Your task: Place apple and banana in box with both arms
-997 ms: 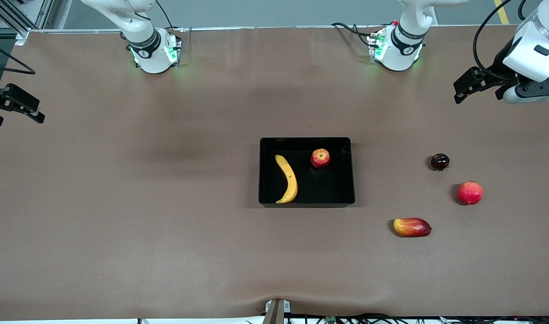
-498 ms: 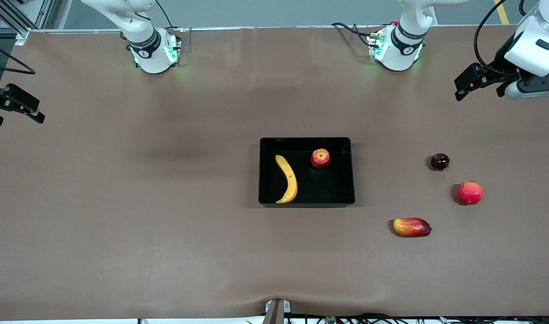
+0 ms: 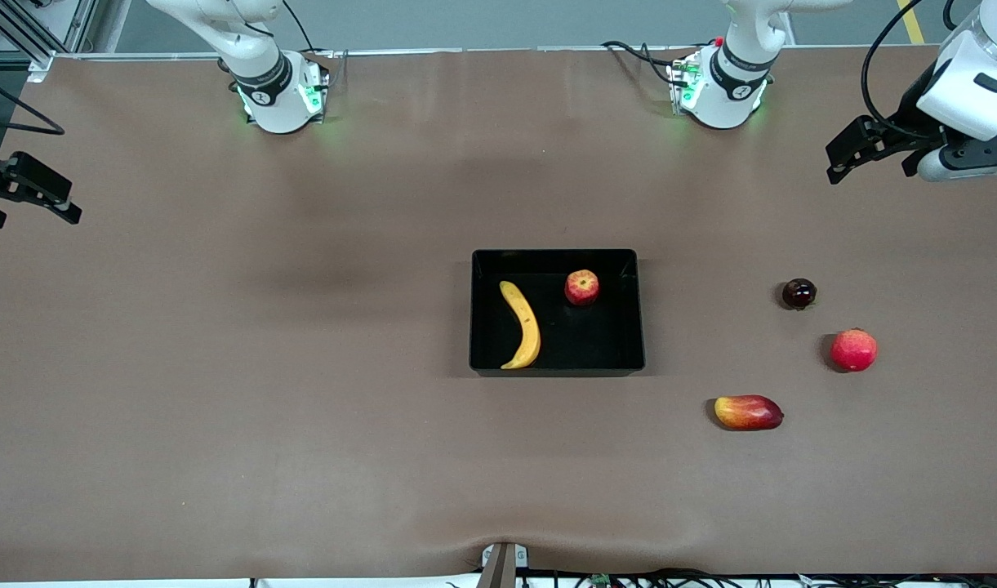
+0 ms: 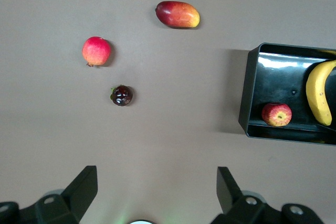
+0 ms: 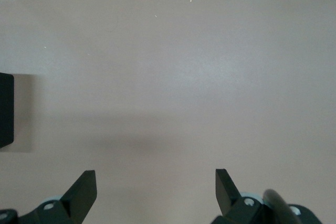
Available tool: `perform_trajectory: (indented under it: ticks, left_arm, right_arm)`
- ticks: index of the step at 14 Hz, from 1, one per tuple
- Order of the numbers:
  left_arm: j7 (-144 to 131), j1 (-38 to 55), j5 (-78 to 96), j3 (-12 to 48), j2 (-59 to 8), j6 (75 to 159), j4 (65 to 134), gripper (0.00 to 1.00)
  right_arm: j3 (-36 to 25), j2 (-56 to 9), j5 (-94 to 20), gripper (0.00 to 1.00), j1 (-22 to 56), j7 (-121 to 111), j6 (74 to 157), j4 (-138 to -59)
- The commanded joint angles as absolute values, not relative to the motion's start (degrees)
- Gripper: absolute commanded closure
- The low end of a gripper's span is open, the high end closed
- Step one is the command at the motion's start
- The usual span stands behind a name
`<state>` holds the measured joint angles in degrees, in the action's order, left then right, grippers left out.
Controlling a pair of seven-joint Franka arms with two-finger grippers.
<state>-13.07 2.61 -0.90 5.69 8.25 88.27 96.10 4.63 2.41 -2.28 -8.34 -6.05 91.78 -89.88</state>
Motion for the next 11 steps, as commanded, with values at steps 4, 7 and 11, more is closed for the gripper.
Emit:
perform_trajectory:
  ticks: [4, 7, 11]
  left_arm:
    - [-12.5, 2.9, -0.1, 5.4, 7.4, 88.7, 95.1, 0.0]
    - [-12.5, 2.8, -0.7, 5.4, 6.2, 88.6, 92.8, 0.0]
    - [-12.3, 2.8, 0.0, 5.4, 6.3, 88.4, 92.7, 0.0]
  right_arm:
    - [5.4, 1.8, -3.3, 0.0, -8.6, -5.3, 91.5, -88.7]
    - [5.4, 1.8, -3.3, 0.0, -8.9, -5.3, 91.6, -88.4]
    - [5.4, 1.8, -3.3, 0.0, -9.0, -5.4, 91.6, -88.3]
